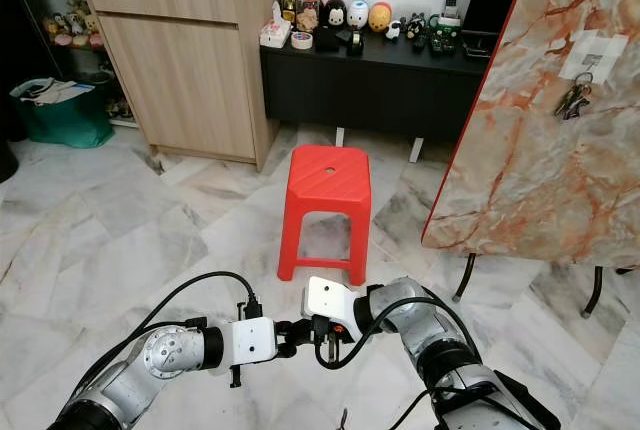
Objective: Hang keys on a hook
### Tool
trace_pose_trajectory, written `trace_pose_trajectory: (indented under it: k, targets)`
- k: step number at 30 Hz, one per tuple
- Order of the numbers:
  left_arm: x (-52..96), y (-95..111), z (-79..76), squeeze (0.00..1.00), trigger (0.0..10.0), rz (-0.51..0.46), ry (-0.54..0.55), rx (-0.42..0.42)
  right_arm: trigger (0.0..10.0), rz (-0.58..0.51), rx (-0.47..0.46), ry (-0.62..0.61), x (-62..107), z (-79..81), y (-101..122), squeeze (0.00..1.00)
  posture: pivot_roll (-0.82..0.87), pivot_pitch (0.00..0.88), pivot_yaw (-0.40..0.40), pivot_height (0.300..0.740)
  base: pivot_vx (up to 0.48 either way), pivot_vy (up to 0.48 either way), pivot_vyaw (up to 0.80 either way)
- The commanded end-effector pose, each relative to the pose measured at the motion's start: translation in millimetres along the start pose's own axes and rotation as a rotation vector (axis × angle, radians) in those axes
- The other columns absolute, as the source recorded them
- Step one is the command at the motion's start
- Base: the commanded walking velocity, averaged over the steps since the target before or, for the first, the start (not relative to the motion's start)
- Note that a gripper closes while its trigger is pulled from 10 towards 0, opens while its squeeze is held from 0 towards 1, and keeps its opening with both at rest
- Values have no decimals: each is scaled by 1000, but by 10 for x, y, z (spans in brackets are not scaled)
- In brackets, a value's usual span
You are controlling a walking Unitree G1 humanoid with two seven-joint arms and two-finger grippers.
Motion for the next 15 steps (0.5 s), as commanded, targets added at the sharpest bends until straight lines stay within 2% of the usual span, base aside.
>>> trace_pose_trajectory:
  k: [1,2,3,4,5,15]
  targets:
    - [-45,38,13,0,9333,-13,-16,-24,10000,-42,64,49,-75,52,133,0,128,0,-93,740,0,0,0]
    - [-46,50,20,0,5490,-19,-19,-34,10000,-32,66,58,-93,67,121,0,128,0,-94,740,0,0,0]
    - [-47,56,23,0,3333,-21,-20,-37,10000,-25,69,62,-99,75,112,0,128,0,-94,740,0,0,0]
    - [-47,60,26,0,2235,-23,-21,-38,10000,-19,72,69,-105,84,103,0,130,0,-96,740,0,0,0]
    - [-46,66,30,0,0,-25,-21,-40,10000,-10,74,75,-111,94,90,0,131,0,-96,740,0,0,0]
    - [-42,101,31,0,0,-37,-37,-50,10000,82,110,116,-139,169,-47,0,134,0,-101,740,0,0,0]
Point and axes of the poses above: a point about 5 cm out from each wrist's last joint towards the gripper, its own x axis pointing back from the gripper into the wrist, its own y axis along the axis of the wrist's last joint, z = x × y, the point moved 1 cm from there along -x, pointing out of the wrist towards the gripper, and after that the axes turned 9 degrees about -x, right-handed, at the moved point
